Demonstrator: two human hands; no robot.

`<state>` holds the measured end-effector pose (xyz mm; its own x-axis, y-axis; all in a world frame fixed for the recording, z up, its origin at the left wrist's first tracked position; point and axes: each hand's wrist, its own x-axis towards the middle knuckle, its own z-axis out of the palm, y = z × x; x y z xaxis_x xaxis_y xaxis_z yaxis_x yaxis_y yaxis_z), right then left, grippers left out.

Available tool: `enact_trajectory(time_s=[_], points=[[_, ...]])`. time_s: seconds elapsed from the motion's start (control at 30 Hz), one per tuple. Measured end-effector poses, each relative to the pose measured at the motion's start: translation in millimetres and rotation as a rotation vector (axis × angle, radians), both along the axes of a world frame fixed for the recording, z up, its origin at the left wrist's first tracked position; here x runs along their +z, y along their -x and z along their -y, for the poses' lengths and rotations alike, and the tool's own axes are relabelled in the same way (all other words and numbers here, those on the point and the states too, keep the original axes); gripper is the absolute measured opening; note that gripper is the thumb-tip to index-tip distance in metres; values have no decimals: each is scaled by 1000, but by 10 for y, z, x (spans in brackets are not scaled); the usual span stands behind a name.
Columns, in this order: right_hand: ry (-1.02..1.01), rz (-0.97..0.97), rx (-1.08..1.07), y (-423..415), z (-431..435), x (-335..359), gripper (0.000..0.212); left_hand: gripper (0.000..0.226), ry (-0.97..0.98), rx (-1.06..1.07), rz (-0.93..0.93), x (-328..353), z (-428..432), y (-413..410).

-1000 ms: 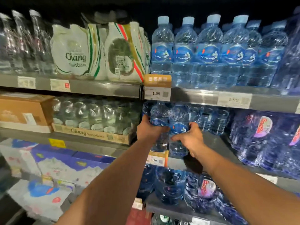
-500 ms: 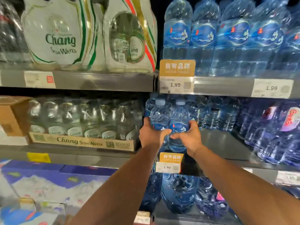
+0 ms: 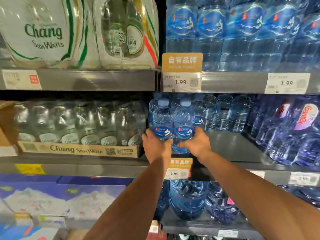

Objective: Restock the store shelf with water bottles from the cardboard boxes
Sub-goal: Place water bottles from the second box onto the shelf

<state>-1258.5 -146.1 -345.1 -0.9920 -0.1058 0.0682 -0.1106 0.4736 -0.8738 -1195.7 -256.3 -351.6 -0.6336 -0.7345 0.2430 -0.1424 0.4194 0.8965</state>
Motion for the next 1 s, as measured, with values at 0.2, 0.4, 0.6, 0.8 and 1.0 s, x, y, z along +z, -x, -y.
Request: enact_trajectory(time_s=[0.2,0.4,0.6,0.8,1.0], points=[[11,8,13,-46,31,16,79,62,33,64,4,-7,27,9],[-15,87,125,-122,-25,68,51,59,23,49,42,36,2,-30],[-536,0,195,-294,-323,322,37,51,211,9,231,195,22,-328],[-846,-174,294,-586,-780,707,28,29,587,5,587,534,-357,-662],[-999,-154,357,-886,-1338,797,35,32,743,-70,768,664,-1009,-896]])
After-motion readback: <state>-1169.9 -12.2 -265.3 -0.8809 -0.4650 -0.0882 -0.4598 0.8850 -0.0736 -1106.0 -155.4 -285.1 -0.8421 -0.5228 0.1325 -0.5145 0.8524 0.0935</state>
